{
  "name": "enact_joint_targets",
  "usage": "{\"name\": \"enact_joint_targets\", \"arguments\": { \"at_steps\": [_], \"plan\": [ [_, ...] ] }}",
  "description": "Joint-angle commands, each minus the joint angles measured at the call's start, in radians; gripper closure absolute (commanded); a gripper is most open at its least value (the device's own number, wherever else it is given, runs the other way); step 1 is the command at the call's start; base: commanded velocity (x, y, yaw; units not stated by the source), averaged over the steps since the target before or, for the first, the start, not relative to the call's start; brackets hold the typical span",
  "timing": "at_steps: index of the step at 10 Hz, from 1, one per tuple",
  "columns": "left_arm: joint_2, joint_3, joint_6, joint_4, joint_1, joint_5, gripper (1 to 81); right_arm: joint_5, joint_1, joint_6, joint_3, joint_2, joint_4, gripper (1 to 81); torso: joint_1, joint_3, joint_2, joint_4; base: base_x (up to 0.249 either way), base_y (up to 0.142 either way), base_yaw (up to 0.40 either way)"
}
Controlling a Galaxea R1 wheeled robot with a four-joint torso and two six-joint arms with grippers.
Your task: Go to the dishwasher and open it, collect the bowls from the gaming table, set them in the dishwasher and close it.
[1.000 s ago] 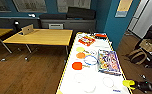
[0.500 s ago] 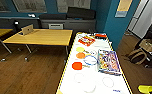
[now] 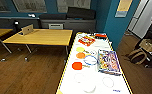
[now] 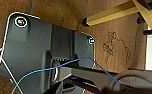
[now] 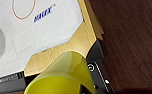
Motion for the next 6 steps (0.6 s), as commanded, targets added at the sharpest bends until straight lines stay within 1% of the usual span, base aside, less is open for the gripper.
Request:
{"name": "enact_joint_targets", "arguments": {
  "at_steps": [1,2,3,4,5,6],
  "plan": [
    [-0.292,0.315,-0.001,0.002,-0.175,0.018,1.0,0.221,-0.222,-0.025,0.045,0.11,-0.123,81.1,0.0,0.0,0.0,0.0,0.0,0.0,0.0],
    [-0.338,0.362,-0.006,-0.004,-0.217,0.017,1.0,0.253,-0.265,-0.025,0.036,0.155,-0.147,81.1,0.0,0.0,0.0,0.0,0.0,0.0,0.0],
    [-0.37,0.401,-0.02,-0.019,-0.262,0.018,1.0,0.284,-0.295,-0.025,0.022,0.19,-0.162,81.1,0.0,0.0,0.0,0.0,0.0,0.0,0.0],
    [-0.402,0.438,-0.052,-0.042,-0.305,0.018,1.0,0.295,-0.32,-0.025,0.011,0.222,-0.173,81.1,0.0,0.0,0.0,0.0,0.0,0.0,0.0],
    [-0.436,0.467,-0.136,-0.098,-0.346,0.017,1.0,0.311,-0.341,-0.025,0.002,0.257,-0.179,81.1,0.0,0.0,0.0,0.0,0.0,0.0,0.0],
    [-0.455,0.479,-0.184,-0.133,-0.382,0.017,1.0,0.324,-0.352,-0.027,-0.004,0.279,-0.181,81.1,0.0,0.0,0.0,0.0,0.0,0.0,0.0]
  ]
}}
